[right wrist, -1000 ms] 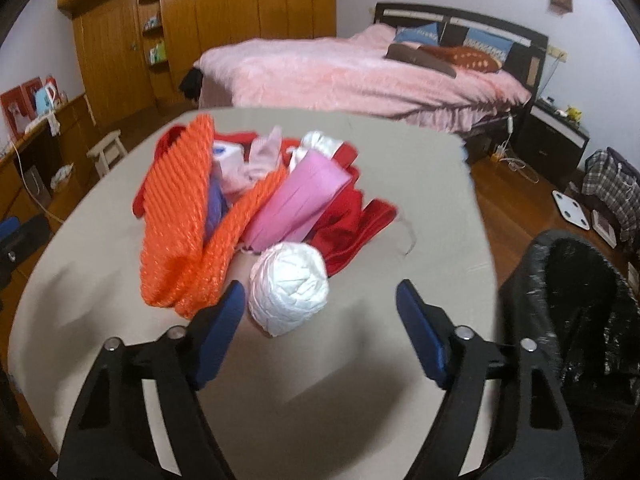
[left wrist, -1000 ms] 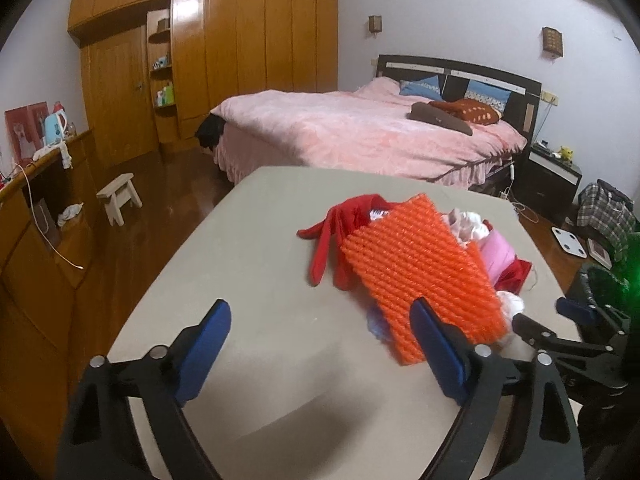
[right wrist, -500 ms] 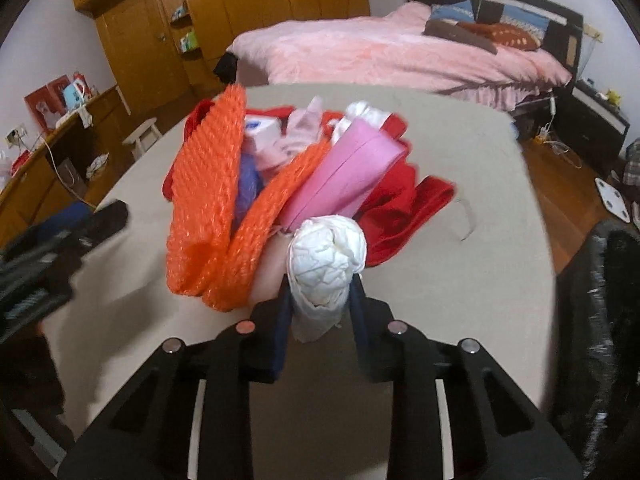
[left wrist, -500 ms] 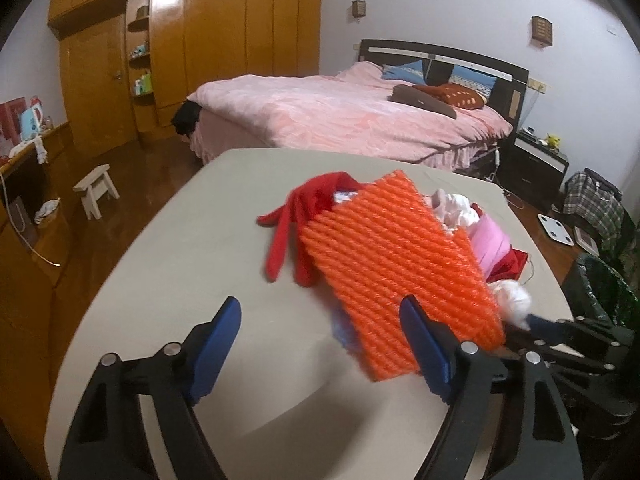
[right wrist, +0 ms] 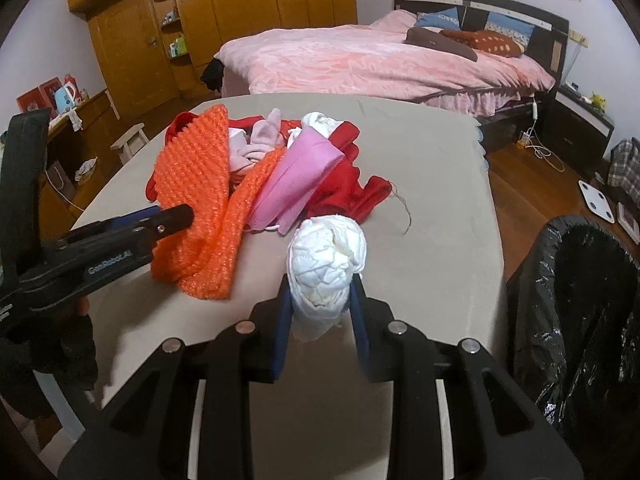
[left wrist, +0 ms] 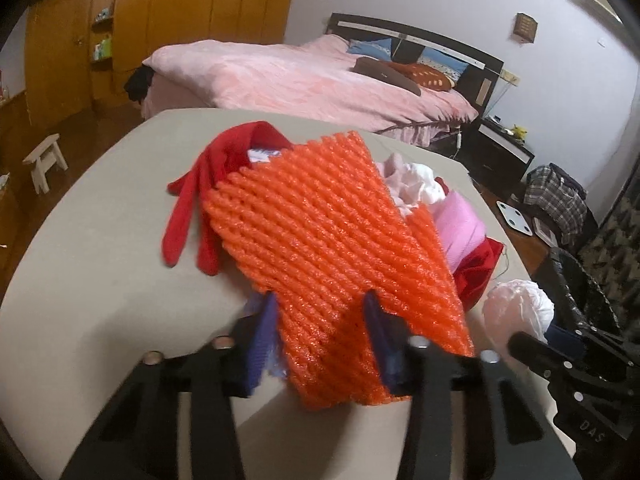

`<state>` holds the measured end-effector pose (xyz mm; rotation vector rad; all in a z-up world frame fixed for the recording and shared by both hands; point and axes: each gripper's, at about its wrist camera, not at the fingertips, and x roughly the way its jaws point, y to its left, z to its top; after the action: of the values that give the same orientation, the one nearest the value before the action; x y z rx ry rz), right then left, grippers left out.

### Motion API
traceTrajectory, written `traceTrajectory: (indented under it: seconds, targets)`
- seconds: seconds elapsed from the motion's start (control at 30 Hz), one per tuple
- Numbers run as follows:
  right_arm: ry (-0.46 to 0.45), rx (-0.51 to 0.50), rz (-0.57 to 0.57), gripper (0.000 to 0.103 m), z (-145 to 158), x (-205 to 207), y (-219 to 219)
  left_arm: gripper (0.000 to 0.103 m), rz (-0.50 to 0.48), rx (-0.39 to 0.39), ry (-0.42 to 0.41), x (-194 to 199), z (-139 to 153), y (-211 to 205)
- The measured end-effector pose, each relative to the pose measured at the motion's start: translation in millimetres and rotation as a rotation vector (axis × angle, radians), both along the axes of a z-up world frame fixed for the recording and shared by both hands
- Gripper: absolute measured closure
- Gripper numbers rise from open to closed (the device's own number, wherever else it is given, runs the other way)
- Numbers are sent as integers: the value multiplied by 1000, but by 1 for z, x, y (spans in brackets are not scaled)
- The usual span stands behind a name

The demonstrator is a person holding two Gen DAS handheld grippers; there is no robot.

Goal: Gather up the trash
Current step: 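Grasp the orange mesh net with the left tool while the right tool grasps the white tissue ball, then carry both items over the black bin and open both tools to drop them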

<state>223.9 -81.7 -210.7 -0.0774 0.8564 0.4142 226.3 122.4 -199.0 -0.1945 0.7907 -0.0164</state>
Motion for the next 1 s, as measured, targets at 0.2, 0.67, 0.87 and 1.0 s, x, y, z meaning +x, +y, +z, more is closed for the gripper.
traceTrajectory:
  seconds: [0.2, 0.67, 0.87, 1.0]
  targets:
    - [-14, 15, -8, 76, 7, -2, -7, 88, 22, 50, -65, -14, 20, -5]
    - [-102, 75, -45, 76, 51, -19, -38, 89, 48, 108, -204, -57, 93, -9]
    - [-153, 70, -132, 76, 74, -31, -81, 89, -63, 72, -215, -54, 106, -56]
    - [-168, 43, -206, 76, 80, -39, -119, 89, -160, 47, -219, -48, 105, -96]
